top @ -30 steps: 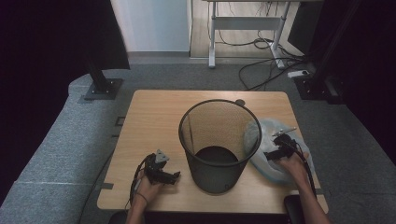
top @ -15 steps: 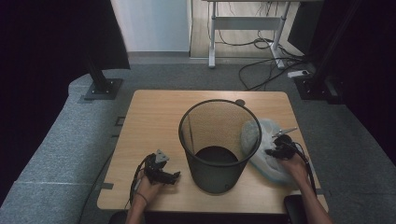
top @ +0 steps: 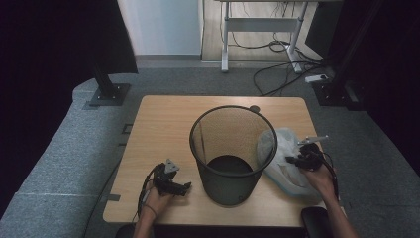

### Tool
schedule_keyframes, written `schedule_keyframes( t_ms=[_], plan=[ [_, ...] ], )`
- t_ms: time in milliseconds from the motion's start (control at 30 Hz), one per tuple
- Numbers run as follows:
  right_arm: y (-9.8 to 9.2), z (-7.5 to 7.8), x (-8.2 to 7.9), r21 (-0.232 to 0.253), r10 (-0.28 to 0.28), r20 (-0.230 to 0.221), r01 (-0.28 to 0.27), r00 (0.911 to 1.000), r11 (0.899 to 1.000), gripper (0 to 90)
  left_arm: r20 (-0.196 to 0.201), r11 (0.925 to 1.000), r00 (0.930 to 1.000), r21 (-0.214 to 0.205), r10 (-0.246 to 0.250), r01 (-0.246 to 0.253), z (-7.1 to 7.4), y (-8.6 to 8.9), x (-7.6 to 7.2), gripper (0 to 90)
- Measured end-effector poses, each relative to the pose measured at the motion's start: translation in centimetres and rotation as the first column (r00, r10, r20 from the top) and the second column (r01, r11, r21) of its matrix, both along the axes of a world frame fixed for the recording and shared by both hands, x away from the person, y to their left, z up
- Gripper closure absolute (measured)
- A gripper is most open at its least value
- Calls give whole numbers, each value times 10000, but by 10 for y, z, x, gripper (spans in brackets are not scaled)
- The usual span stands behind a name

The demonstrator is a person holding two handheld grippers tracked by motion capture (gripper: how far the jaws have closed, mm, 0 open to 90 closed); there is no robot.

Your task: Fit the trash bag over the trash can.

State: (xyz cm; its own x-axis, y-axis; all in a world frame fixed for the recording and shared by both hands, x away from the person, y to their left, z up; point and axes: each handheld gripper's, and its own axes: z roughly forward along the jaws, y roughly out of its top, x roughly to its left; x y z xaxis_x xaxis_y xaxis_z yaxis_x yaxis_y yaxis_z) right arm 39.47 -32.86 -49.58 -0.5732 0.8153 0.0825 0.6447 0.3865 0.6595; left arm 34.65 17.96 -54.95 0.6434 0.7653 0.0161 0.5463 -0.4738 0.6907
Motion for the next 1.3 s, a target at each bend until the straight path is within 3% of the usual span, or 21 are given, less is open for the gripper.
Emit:
schedule_keyframes(
  t_ms=[400,633,1300],
  plan=[
    [-12,40,-21,441,87,1045,-133,9945,9989,814,2,10000,10000,-5,0,0,0,0,0,0],
    [-20,59,-32,704,83,1409,-184,9900,9974,813,3,10000,10000,-1,3,-3,0,0,0,0],
    [-31,126,-55,1153,740,2507,-1057,9652,9877,812,5,10000,10000,-1,7,-7,0,0,0,0]
  ],
)
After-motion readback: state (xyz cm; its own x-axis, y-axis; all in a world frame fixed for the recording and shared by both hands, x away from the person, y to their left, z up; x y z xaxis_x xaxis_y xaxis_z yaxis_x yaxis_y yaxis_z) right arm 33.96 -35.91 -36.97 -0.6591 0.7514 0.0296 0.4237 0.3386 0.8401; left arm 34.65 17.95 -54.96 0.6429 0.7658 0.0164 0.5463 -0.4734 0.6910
